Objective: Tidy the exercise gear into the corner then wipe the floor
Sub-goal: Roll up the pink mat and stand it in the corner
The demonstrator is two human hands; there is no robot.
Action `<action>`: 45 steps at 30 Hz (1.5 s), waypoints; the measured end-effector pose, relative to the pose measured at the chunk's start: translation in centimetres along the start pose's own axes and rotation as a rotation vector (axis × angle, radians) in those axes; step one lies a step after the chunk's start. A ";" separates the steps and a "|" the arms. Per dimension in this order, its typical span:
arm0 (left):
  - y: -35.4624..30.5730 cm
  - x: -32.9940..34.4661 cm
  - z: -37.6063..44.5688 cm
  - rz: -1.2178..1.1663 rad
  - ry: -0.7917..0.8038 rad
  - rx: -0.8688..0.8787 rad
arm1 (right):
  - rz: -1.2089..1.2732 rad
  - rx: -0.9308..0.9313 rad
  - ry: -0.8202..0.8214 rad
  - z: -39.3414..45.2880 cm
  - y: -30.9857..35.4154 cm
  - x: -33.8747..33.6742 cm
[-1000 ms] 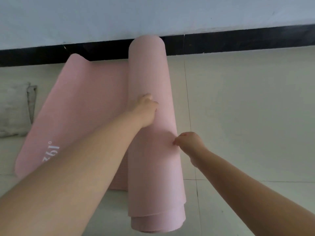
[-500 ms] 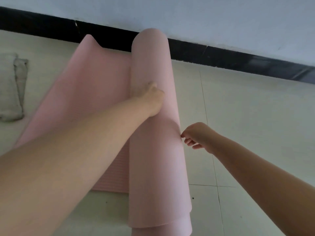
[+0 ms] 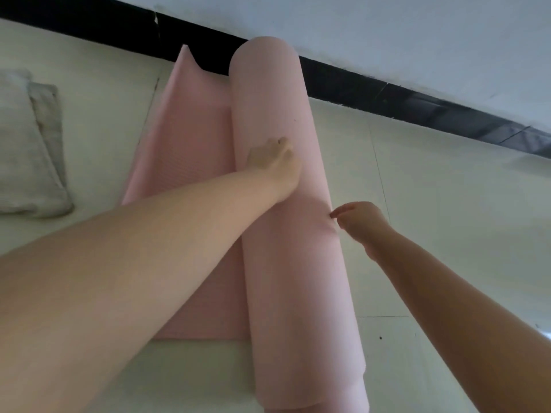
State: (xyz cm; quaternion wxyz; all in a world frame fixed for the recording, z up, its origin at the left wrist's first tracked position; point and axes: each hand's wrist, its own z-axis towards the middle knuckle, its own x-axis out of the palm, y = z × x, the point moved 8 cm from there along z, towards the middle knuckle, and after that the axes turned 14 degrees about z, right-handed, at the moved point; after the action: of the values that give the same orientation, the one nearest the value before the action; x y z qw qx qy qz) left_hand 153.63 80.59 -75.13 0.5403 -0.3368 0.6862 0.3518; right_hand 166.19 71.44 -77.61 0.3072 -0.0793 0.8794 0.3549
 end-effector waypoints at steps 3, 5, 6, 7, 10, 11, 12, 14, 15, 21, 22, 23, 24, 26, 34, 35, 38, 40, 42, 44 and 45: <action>1.9 0.4 -1.0 0.039 -0.012 0.096 | 0.048 -0.002 0.066 -1.8 0.8 1.4; 3.5 0.6 -1.6 0.058 0.017 0.131 | 0.062 0.021 0.111 -2.8 1.7 2.9; 4.3 0.5 -1.8 0.074 0.021 0.143 | 0.065 0.022 0.096 -3.0 2.3 3.3; 5.0 0.5 -2.0 0.087 0.020 0.148 | 0.065 0.022 0.071 -3.0 2.9 3.5; 7.7 1.3 -2.4 0.063 0.037 0.097 | 0.038 0.012 0.101 -2.4 5.2 4.9; 8.7 1.8 -2.5 0.048 0.047 0.062 | 0.025 0.004 0.156 -2.0 5.9 5.7; 9.7 2.3 -2.7 0.036 0.057 0.029 | 0.017 -0.007 0.212 -1.9 6.6 6.7; 11.3 3.5 -3.4 -0.001 0.082 -0.021 | -0.037 -0.071 0.249 -1.6 8.1 8.0; 12.1 4.0 -3.9 -0.043 0.089 -0.053 | -0.090 -0.131 0.217 -1.4 9.1 8.1; 18.7 6.6 -5.7 -0.338 0.005 -0.406 | -0.131 -0.292 0.069 0.3 13.1 8.4; 20.0 7.6 -6.0 -0.459 0.055 -0.532 | -0.080 -0.280 0.048 1.2 13.4 8.5; 21.0 8.6 -6.4 -0.591 0.134 -0.641 | -0.018 -0.242 0.033 2.2 13.6 8.5; 21.5 10.1 -6.5 -0.728 0.219 -0.723 | 0.065 -0.188 0.026 3.1 13.6 8.4; 21.6 12.2 -6.4 -0.998 0.310 -0.797 | 0.249 -0.077 0.028 4.5 13.2 8.1; 18.5 11.5 -3.0 -1.329 0.368 -0.792 | 0.098 -0.120 0.128 6.9 14.4 9.7; 17.9 11.2 -2.6 -1.296 0.387 -0.783 | 0.072 -0.119 0.121 7.4 14.4 9.9; 16.8 10.7 -1.5 -1.211 0.411 -0.765 | 0.064 -0.100 0.097 8.1 14.0 9.6; 16.6 10.3 -0.9 -1.156 0.389 -0.737 | 0.162 -0.075 0.125 8.7 13.3 9.4; 16.2 9.9 -0.4 -1.142 0.382 -0.695 | 0.275 -0.049 0.179 8.9 12.5 9.1; 15.4 9.3 -0.2 -1.187 0.359 -0.679 | 0.346 -0.040 0.225 9.2 11.6 8.8; 15.0 8.9 -0.3 -1.197 0.332 -0.678 | 0.363 -0.044 0.238 9.0 11.1 8.5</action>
State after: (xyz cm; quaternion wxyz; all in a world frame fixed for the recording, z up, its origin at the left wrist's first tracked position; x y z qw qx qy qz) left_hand 139.14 87.53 -82.00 0.3945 -0.8552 0.3089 0.1328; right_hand 159.81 86.34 -81.36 0.1303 0.0325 0.9014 0.4116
